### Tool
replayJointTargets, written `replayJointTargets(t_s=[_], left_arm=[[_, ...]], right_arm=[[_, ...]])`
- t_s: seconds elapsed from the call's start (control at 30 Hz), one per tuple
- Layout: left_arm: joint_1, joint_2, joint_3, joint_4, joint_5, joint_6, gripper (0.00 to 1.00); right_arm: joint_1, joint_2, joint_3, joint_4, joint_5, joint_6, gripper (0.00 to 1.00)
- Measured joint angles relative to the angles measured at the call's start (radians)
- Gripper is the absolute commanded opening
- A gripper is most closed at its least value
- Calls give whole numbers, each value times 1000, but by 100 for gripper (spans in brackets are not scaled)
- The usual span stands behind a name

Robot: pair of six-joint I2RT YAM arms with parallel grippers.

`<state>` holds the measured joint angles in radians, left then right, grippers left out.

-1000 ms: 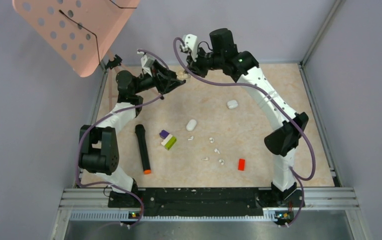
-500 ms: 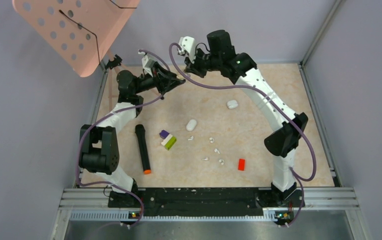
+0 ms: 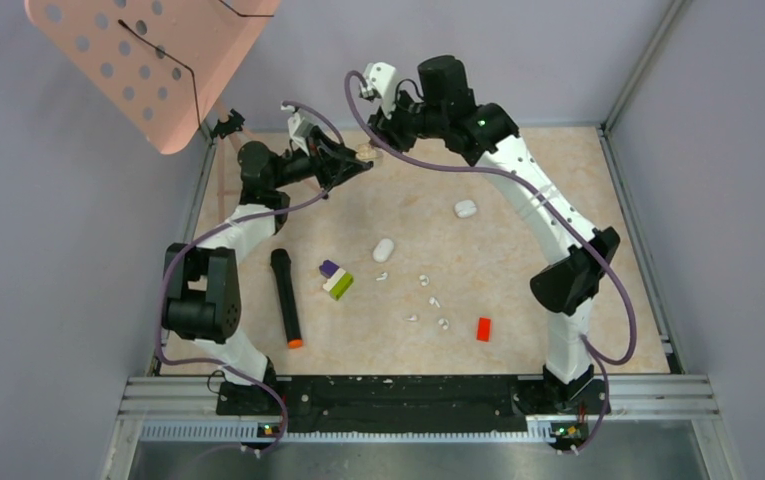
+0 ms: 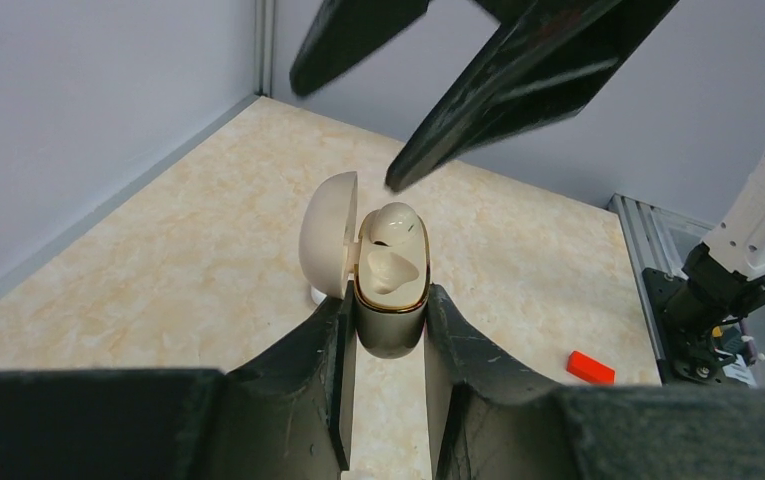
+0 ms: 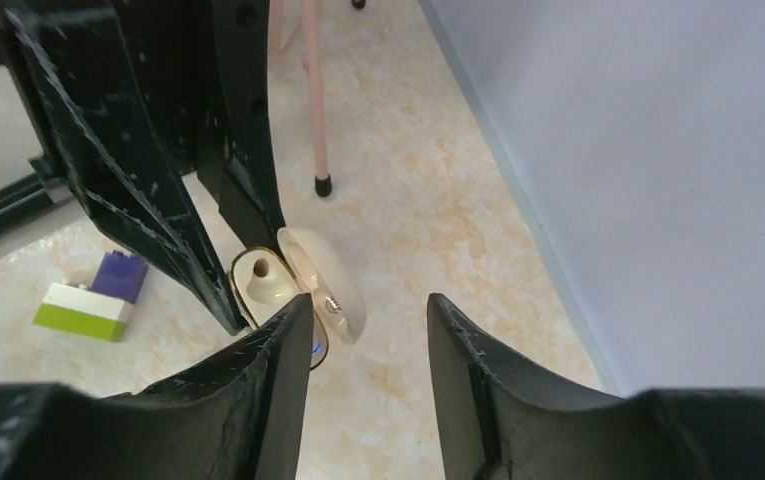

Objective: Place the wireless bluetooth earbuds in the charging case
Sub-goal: Adjust the charging case, then pick up the earbud from the center of the board.

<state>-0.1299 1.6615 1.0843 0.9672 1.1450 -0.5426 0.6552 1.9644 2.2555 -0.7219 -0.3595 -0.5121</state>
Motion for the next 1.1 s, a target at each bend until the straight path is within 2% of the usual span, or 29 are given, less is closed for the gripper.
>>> replayJointTargets(t_s=[0.1,0.27,0.4,0.47,0.5,0.53,0.7,0.77,0.97,1.1], left_arm=[[1,11,-5,0,-3,-2,0],[7,16,-9,-1,-13,-7,0],[14,16,-9,-2,-25,-13,0],[21,16,-9,-3,-35,-14,0],[25,16,-9,-3,-37,-14,0],[30,16,-9,-5,-40,-14,0],[50,3,-24,-32,-63,-13,0],[57,-11,-42,-48,-74,-13,0],[67,-63,-96,-72,-117,-12,0],[70,-85,-124,-72,-134,-12,0]], right_arm=[[-10,0,70,-26,2,64,55],[-22,-45,139,-30,4,135,56],[-50,-178,-33,-11,-19,166,57],[-77,-252,-187,-5,-46,164,72],[-85,-270,-242,-4,-57,158,73],[-92,-286,-311,-3,-68,144,71],[-103,-290,-629,-5,-97,69,40],[-103,-274,-689,-31,-103,71,31],[-97,-262,-805,-56,-163,37,31],[-56,-399,-1091,60,-188,-127,31]])
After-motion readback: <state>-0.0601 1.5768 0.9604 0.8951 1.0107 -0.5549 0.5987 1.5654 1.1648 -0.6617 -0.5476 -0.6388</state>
